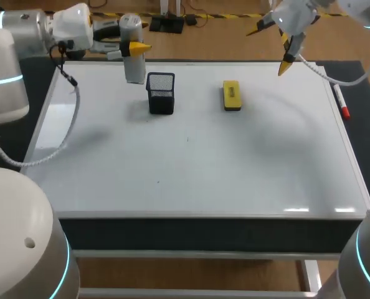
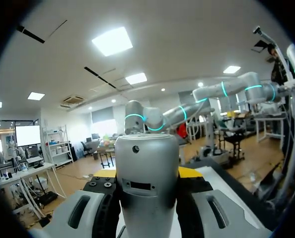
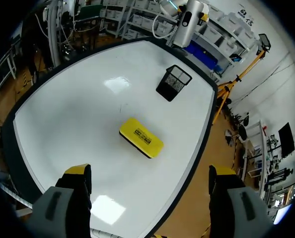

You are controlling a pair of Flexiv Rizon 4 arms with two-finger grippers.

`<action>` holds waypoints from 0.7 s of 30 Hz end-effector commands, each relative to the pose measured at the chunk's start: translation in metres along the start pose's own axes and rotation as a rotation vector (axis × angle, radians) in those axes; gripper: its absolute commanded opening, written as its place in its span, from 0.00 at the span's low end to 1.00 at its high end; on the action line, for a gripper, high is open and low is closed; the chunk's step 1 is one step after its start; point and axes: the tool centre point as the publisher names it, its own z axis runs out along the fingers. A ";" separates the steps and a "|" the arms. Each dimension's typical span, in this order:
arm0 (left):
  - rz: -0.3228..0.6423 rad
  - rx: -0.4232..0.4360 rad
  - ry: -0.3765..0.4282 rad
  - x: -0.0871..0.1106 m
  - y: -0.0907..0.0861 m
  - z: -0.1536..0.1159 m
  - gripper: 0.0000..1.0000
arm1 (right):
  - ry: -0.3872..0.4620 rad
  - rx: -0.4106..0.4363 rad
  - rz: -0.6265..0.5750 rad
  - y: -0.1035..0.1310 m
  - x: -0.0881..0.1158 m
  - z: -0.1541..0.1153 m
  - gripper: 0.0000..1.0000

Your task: Pick up the inspection probe, press it on each red-marked spot on the whiteboard one by one, put down the probe, pick up the eraser, and wipe off all the red marks.

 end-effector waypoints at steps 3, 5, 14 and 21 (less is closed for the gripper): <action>-0.019 0.033 0.097 -0.024 0.019 0.025 0.00 | 0.004 0.002 -0.002 0.000 -0.001 -0.001 1.00; -0.026 0.044 0.101 -0.025 0.024 0.029 0.00 | 0.004 0.002 -0.002 0.000 -0.001 -0.001 1.00; -0.066 0.074 0.112 -0.035 0.052 0.039 0.00 | 0.004 0.002 -0.002 0.000 -0.001 -0.001 1.00; -0.074 0.079 0.116 -0.039 0.059 0.042 0.00 | 0.004 0.002 -0.002 0.000 -0.001 -0.001 1.00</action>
